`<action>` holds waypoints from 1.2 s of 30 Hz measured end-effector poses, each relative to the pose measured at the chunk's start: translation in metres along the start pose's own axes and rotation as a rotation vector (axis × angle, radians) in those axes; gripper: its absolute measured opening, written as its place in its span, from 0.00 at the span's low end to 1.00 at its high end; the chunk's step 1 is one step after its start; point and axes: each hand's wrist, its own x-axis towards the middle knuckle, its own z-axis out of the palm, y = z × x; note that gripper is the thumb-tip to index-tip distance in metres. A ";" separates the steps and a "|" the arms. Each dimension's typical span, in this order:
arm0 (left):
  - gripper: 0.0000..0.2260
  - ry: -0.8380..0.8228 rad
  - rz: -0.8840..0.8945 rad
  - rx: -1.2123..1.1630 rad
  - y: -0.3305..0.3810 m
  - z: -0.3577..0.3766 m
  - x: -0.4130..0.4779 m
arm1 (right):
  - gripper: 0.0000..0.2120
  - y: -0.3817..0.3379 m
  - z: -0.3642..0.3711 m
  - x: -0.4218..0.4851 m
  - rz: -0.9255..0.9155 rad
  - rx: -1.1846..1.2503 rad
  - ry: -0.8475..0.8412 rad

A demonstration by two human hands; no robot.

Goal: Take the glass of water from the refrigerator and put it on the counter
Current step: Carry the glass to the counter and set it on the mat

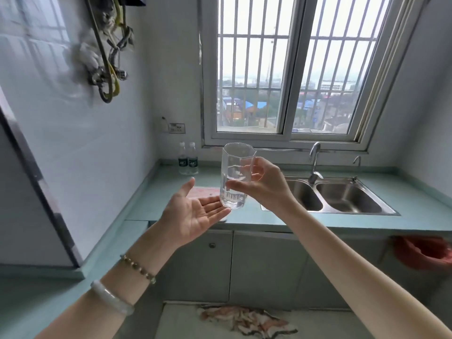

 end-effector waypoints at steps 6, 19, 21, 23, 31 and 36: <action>0.33 0.032 0.031 -0.016 0.033 -0.030 0.035 | 0.24 0.018 0.035 0.049 0.000 -0.017 -0.024; 0.35 0.132 0.043 -0.077 0.096 -0.094 0.160 | 0.23 0.102 0.094 0.177 0.004 0.018 -0.111; 0.35 0.138 0.040 -0.080 0.108 -0.104 0.186 | 0.24 0.120 0.103 0.203 0.004 0.024 -0.129; 0.35 0.146 0.038 -0.085 0.121 -0.111 0.211 | 0.24 0.137 0.112 0.229 -0.003 0.018 -0.140; 0.35 0.220 -0.004 -0.081 0.161 -0.152 0.326 | 0.27 0.216 0.145 0.320 0.007 0.027 -0.169; 0.36 0.244 -0.073 -0.111 0.165 -0.197 0.381 | 0.27 0.271 0.170 0.351 0.079 0.049 -0.236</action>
